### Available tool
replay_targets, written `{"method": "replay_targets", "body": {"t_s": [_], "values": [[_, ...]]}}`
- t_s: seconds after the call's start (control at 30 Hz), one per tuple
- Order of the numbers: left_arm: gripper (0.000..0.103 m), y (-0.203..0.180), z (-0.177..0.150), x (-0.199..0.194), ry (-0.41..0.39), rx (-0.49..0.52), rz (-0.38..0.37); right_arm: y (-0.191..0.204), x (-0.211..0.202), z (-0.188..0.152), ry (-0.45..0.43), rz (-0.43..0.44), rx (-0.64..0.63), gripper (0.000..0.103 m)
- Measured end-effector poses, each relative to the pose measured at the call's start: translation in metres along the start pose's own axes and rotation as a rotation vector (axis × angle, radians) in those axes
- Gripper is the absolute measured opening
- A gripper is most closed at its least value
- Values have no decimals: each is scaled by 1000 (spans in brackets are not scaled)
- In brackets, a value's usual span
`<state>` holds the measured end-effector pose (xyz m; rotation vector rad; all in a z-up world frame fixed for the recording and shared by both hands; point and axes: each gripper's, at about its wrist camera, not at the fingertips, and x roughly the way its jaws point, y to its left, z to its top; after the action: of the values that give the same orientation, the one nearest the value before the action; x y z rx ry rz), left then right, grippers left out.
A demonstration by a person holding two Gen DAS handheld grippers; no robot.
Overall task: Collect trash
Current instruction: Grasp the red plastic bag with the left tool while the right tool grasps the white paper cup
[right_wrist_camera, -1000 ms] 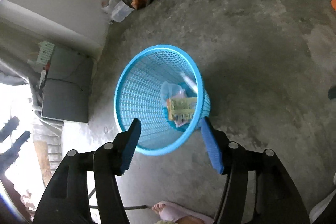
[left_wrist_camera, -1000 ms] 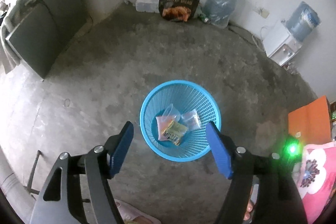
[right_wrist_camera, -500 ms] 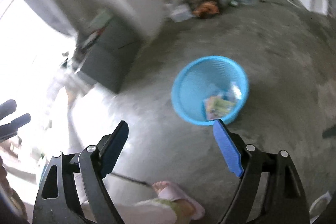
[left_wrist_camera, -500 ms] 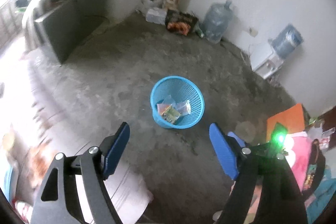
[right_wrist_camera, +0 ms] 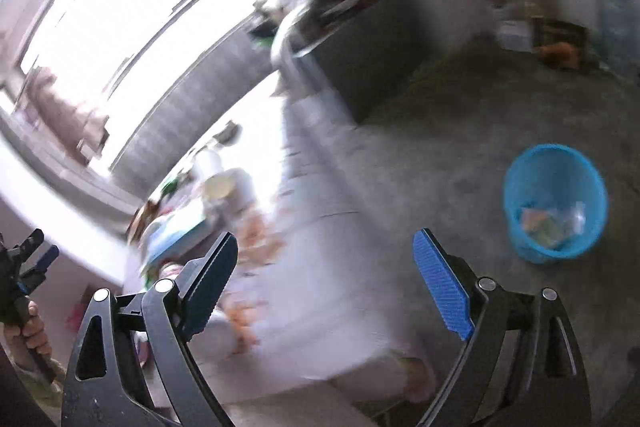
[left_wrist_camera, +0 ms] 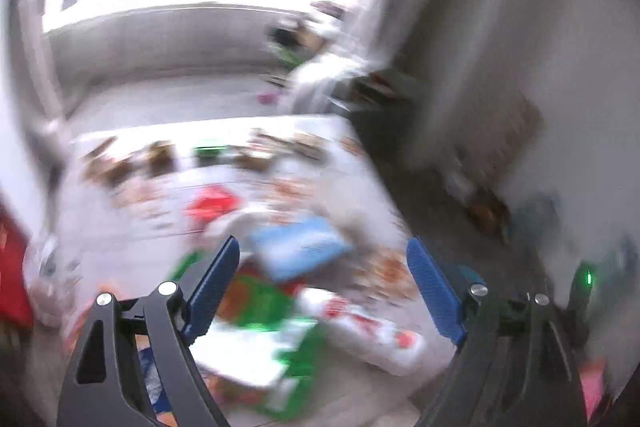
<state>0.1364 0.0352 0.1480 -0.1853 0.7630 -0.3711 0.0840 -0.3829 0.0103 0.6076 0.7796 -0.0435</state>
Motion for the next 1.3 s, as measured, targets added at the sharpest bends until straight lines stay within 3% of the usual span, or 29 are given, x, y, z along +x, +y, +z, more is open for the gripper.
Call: {"method": "replay_targets", "body": {"t_s": [0.1, 0.2, 0.4, 0.53, 0.6, 0.83, 1.07, 1.3], "values": [[83, 53, -4, -11, -28, -133, 44, 36, 21, 11, 49, 55, -61, 86], [83, 84, -13, -6, -25, -204, 57, 63, 38, 19, 77, 78, -105, 86], [83, 97, -13, 52, 49, -205, -25, 88, 61, 21, 150, 113, -157, 86], [80, 114, 7, 103, 125, -281, -93, 106, 83, 33, 181, 103, -187, 86], [73, 129, 16, 137, 186, -356, -117, 114, 96, 44, 190, 120, -207, 86], [55, 171, 19, 220, 321, -542, -46, 148, 159, 76, 260, 131, -286, 86], [35, 181, 11, 248, 339, -637, -104, 176, 225, 85, 332, 128, -345, 86], [12, 187, 12, 260, 324, -658, -107, 188, 252, 84, 372, 95, -395, 81]]}}
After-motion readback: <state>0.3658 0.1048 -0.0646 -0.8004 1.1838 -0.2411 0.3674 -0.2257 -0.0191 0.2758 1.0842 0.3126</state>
